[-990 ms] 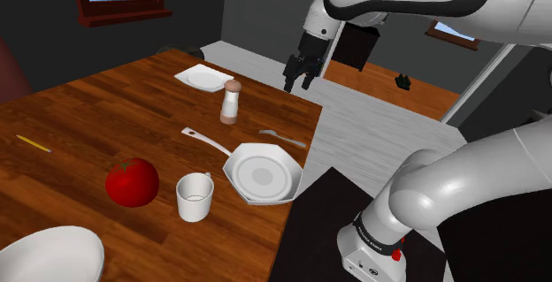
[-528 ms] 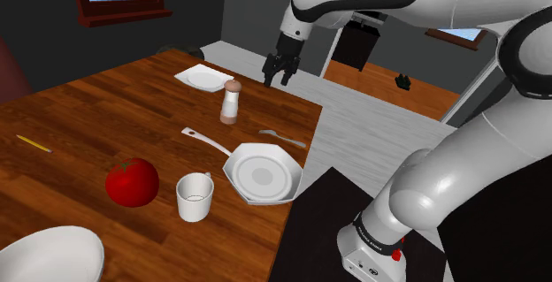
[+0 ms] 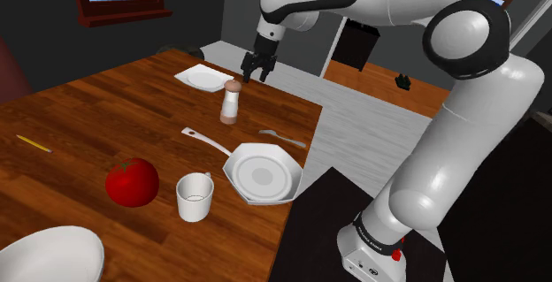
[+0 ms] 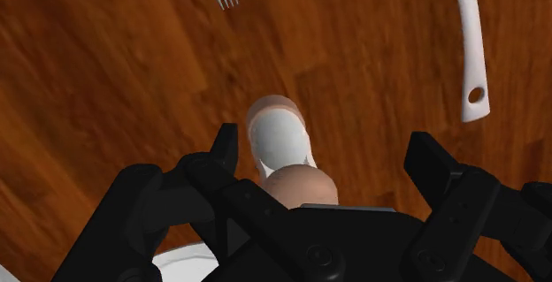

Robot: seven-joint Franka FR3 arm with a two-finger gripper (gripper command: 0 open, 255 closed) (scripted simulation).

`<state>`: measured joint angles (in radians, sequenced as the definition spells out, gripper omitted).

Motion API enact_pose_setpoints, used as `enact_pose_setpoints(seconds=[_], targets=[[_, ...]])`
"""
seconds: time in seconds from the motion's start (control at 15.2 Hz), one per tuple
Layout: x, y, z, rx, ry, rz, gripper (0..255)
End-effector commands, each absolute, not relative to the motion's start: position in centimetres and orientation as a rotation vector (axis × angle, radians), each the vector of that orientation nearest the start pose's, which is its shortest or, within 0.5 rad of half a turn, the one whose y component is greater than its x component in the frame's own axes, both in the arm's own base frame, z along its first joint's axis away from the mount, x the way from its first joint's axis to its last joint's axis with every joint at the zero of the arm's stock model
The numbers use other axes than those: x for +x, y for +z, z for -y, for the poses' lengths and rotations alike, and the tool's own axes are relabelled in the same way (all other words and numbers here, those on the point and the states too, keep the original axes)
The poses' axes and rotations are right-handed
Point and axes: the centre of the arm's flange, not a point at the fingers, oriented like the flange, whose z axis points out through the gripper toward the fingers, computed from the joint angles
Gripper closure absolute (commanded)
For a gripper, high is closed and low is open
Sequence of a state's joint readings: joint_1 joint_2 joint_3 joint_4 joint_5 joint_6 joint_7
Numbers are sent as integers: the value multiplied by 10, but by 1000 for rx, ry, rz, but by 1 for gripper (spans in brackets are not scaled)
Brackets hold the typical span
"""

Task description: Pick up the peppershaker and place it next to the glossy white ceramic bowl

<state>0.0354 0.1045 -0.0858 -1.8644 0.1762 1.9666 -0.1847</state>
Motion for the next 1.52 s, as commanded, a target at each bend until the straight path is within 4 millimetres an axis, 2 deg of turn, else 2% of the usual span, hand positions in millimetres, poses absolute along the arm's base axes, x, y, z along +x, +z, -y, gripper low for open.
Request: enact_pose_setpoints(seconds=[0.0, 0.26, 0.33, 0.79, 1.32, 1.39, 1.45], targets=[[613, 452, 16, -2981, -31, 115, 0], [662, 434, 16, -2968, -42, 145, 0], [663, 434, 16, -2968, -43, 146, 0], [663, 394, 9, -2968, -43, 146, 0], [663, 394, 9, -2968, -42, 146, 0], [663, 394, 9, -2968, -42, 146, 255], [663, 394, 9, -2968, -42, 146, 255]])
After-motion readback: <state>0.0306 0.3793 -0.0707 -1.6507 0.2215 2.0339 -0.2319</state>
